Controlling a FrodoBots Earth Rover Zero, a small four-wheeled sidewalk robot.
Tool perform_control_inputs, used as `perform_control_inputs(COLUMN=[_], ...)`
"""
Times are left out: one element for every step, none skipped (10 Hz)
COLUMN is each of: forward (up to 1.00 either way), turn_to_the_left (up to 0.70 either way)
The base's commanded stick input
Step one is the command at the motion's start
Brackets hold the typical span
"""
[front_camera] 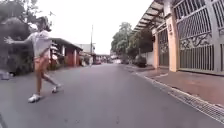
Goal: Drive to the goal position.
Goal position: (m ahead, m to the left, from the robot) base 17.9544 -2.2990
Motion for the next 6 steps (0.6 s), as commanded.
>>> perform_control_inputs(forward=[1.0, 1.0, 1.0, 1.0, 1.0, 1.0], turn_to_the_left=[0.0, 0.0, 0.0, 0.0, 0.0, 0.0])
